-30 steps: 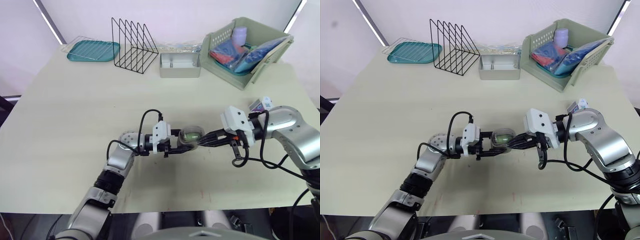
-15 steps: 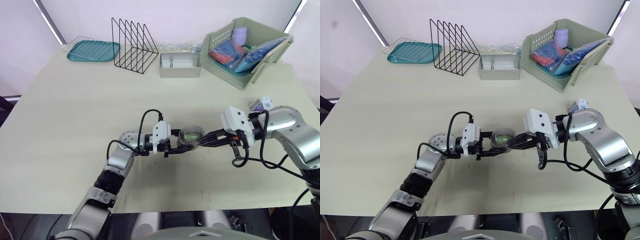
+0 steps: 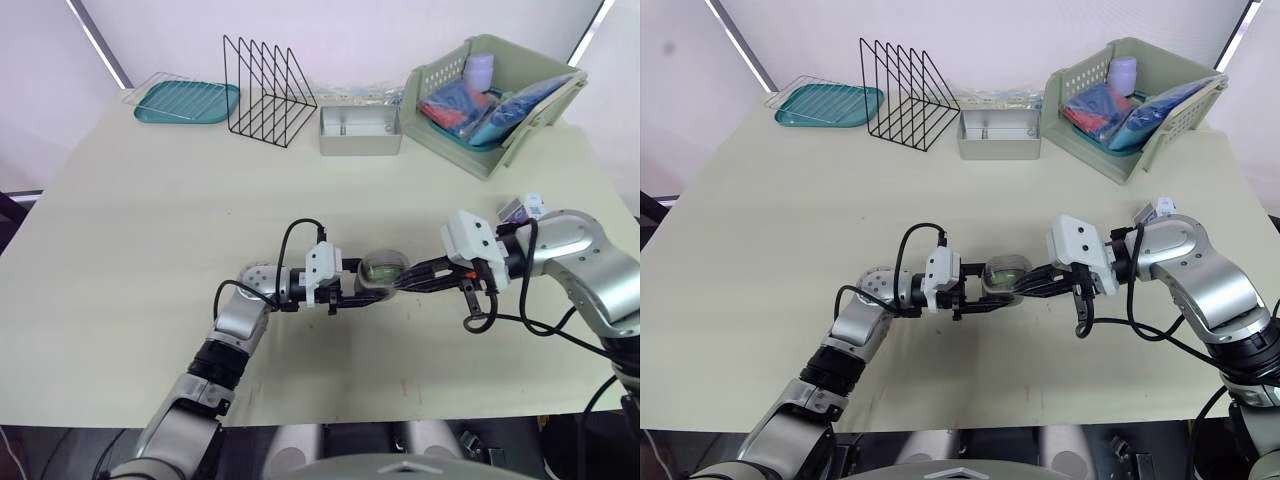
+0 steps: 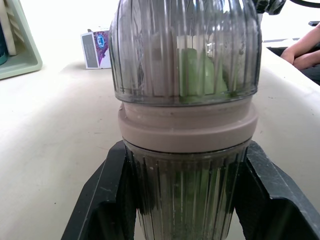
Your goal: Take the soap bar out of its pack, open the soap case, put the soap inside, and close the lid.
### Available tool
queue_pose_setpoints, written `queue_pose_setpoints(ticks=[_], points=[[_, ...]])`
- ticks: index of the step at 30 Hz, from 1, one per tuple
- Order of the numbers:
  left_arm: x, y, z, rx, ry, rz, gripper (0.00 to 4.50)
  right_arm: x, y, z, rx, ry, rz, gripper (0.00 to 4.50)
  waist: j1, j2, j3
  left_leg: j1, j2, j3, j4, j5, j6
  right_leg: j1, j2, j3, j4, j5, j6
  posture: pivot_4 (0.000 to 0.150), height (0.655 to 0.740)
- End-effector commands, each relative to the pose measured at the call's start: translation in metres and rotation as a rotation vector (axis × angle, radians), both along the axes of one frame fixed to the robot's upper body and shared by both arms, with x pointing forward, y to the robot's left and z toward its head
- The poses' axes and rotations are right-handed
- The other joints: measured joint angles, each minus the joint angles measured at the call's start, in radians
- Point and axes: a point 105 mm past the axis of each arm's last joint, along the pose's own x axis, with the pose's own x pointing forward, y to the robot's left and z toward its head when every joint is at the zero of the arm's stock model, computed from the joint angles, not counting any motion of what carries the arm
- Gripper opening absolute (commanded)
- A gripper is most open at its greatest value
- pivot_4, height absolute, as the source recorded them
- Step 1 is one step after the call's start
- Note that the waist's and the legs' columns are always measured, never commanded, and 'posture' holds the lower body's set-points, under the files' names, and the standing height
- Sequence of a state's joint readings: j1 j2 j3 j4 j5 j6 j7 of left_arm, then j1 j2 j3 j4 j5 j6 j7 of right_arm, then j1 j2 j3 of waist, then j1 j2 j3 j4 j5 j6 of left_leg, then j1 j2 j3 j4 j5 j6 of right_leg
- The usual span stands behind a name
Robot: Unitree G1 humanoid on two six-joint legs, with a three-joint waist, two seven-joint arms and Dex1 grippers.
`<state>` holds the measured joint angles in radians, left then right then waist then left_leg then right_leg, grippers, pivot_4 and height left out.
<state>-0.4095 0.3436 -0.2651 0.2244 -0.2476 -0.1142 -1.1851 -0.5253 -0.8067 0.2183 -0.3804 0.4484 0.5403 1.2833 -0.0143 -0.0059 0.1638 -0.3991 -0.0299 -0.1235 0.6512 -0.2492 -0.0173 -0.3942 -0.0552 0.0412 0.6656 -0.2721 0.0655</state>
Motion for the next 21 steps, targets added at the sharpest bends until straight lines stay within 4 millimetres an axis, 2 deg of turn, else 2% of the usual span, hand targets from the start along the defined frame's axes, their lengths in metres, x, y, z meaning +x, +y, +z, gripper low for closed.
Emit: queue_pose_setpoints(ticks=[1, 8, 12, 21], points=[[-0.001, -0.002, 0.009, -0.005, -0.044, -0.012, 2.03, -0.002, 0.004, 0.009, 0.016, -0.036, 0.026, 0.15, 0.0, 0.0, 0.0, 0.0, 0.0, 0.0, 0.0, 0.0, 0.0, 0.0, 0.0, 0.0, 0.0, 0.0, 0.0, 0.15, 0.74], [-0.001, -0.002, 0.008, -0.005, -0.043, -0.01, 2.03, -0.008, 0.001, 0.005, -0.003, 0.006, 0.038, 0.15, 0.0, 0.0, 0.0, 0.0, 0.0, 0.0, 0.0, 0.0, 0.0, 0.0, 0.0, 0.0, 0.0, 0.0, 0.0, 0.15, 0.74], [0.0, -0.002, 0.008, -0.005, -0.042, -0.008, 2.03, -0.01, -0.013, -0.005, -0.045, 0.051, 0.006, 0.15, 0.001, 0.0, 0.0, 0.0, 0.0, 0.0, 0.0, 0.0, 0.0, 0.0, 0.0, 0.0, 0.0, 0.0, 0.0, 0.15, 0.74], [0.0, -0.001, 0.008, -0.003, -0.042, -0.007, 2.03, 0.011, -0.042, -0.013, -0.077, 0.045, -0.12, 0.15, 0.0, 0.0, 0.0, 0.001, 0.0, 0.0, 0.0, 0.0, 0.0, 0.0, 0.0, 0.0, 0.001, 0.0, 0.0, 0.15, 0.74]])
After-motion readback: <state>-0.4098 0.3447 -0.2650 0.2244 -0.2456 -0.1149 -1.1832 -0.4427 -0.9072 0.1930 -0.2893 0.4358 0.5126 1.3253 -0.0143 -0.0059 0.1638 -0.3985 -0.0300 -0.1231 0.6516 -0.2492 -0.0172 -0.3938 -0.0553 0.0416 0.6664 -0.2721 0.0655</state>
